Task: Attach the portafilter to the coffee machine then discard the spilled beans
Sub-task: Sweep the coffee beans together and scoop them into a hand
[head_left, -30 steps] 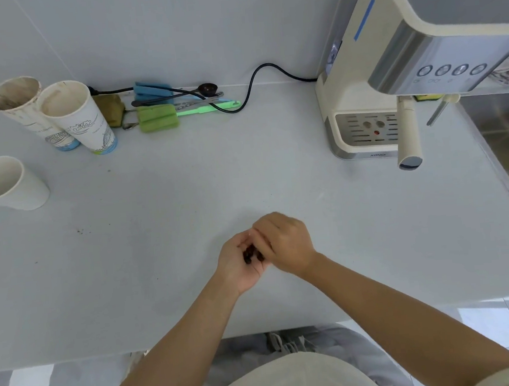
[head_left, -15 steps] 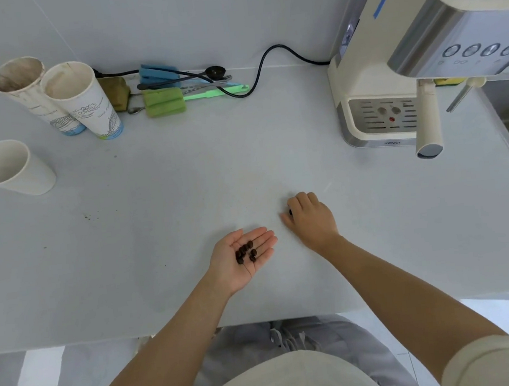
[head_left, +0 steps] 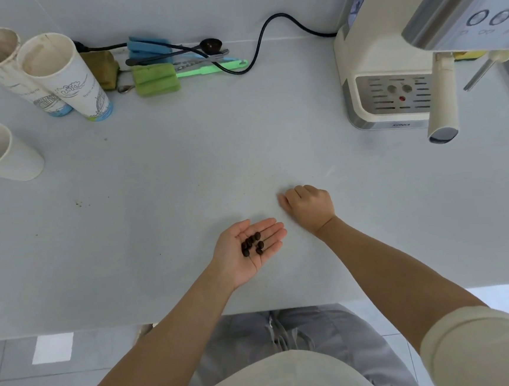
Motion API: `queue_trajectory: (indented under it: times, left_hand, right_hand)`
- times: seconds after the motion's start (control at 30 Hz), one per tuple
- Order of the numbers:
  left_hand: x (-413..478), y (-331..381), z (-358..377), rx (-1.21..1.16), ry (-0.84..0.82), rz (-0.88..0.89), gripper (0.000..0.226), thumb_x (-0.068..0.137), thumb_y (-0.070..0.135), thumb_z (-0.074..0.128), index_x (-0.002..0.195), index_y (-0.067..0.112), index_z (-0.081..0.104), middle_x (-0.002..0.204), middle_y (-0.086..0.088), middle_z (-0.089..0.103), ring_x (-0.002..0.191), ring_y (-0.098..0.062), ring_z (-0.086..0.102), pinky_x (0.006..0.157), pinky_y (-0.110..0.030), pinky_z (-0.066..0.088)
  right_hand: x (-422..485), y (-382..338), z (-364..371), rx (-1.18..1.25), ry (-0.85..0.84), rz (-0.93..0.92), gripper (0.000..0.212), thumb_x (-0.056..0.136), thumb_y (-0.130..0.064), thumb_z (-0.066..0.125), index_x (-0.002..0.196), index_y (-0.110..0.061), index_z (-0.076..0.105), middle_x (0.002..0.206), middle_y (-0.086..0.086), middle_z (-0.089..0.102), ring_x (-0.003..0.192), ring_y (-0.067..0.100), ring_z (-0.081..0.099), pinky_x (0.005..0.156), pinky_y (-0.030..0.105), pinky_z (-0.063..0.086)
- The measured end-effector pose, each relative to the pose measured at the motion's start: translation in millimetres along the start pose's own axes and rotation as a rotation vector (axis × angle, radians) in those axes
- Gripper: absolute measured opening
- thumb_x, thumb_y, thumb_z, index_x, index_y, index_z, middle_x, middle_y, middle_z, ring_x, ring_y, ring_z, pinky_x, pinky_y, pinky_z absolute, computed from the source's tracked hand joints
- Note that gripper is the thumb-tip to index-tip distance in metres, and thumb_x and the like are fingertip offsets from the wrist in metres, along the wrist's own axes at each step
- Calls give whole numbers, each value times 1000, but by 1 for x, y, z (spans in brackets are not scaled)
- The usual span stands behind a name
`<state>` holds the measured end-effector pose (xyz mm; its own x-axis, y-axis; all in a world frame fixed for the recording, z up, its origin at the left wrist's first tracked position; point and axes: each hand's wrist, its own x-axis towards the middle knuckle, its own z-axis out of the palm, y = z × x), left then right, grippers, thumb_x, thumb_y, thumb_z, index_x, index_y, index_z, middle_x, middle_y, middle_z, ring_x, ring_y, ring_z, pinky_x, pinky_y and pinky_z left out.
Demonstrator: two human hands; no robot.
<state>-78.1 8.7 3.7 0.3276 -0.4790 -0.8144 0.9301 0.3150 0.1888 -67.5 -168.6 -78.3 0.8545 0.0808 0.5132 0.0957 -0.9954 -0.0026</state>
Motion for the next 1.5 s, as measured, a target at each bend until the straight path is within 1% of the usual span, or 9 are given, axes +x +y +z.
queue_trajectory:
  times: [0.43, 0.53, 0.7, 0.87, 0.97, 1.07, 1.3, 1.4, 1.5]
  left_hand:
    - [5, -2, 0, 20, 28, 23, 44, 97, 21, 28, 93, -6, 62, 77, -19, 74, 92, -30, 61, 83, -37, 47]
    - [9, 0, 1, 17, 52, 32, 44, 97, 21, 28, 94, -7, 61, 91, -21, 68, 96, -29, 61, 91, -38, 42]
    - [17, 2, 14, 30, 66, 34, 43, 97, 21, 28, 95, -7, 60, 108, -22, 63, 93, -30, 61, 91, -38, 42]
    - [25, 1, 32, -16, 55, 73, 38, 97, 16, 35, 81, -5, 63, 73, -18, 70, 82, -29, 63, 85, -40, 51]
    - [26, 2, 40, 6, 43, 84, 39, 93, 8, 37, 64, 1, 62, 55, -10, 65, 57, -20, 67, 57, -28, 59]
    - [26, 4, 45, 62, 74, 100, 46, 89, -2, 27, 50, 8, 49, 37, -1, 52, 36, -10, 58, 40, -15, 50]
    - [28, 6, 45, 48, 47, 110, 40, 83, -5, 23, 51, 12, 40, 39, 2, 44, 41, -7, 50, 43, -13, 44]
    - [25, 7, 49, 31, 3, 119, 40, 88, -1, 28, 56, 9, 49, 41, 0, 53, 40, -9, 57, 42, -14, 49]
    - [24, 9, 54, -20, -79, 112, 36, 93, 7, 35, 73, -1, 64, 59, -12, 69, 57, -22, 70, 54, -29, 58]
  right_hand:
    - [1, 2, 6, 69, 20, 11, 65, 97, -23, 24, 35, -14, 40, 27, -2, 38, 21, 16, 36, 33, 11, 24]
    - [9, 4, -5, 79, -11, 29, 50, 83, -20, 42, 34, -12, 39, 25, 0, 36, 19, 16, 32, 35, 10, 22]
    - [35, -2, -29, 237, 35, 47, 46, 80, -18, 45, 35, -9, 37, 25, 2, 34, 32, 12, 14, 39, 13, 15]
    - [46, -21, -49, 356, 93, 40, 48, 84, -17, 45, 37, -9, 36, 26, 2, 32, 33, 12, 14, 40, 12, 15]
    - [41, -32, -54, 354, 50, 22, 55, 92, -23, 38, 39, -9, 39, 29, 1, 34, 30, 13, 18, 38, 13, 15]
    - [36, -37, -57, 330, -29, -6, 46, 85, -21, 44, 40, -10, 41, 32, 1, 38, 30, 14, 24, 40, 14, 13]
    - [40, -39, -71, 387, -15, 6, 35, 74, -10, 42, 39, -9, 41, 34, 3, 38, 40, 12, 20, 42, 17, 13]
    - [40, -35, -75, 398, -64, 29, 34, 78, -15, 44, 45, -7, 48, 38, 3, 44, 35, 17, 35, 34, 18, 20]
    - [43, -21, -84, 434, -102, 153, 28, 80, -20, 44, 63, -6, 61, 52, 4, 60, 45, 20, 54, 36, 21, 38]
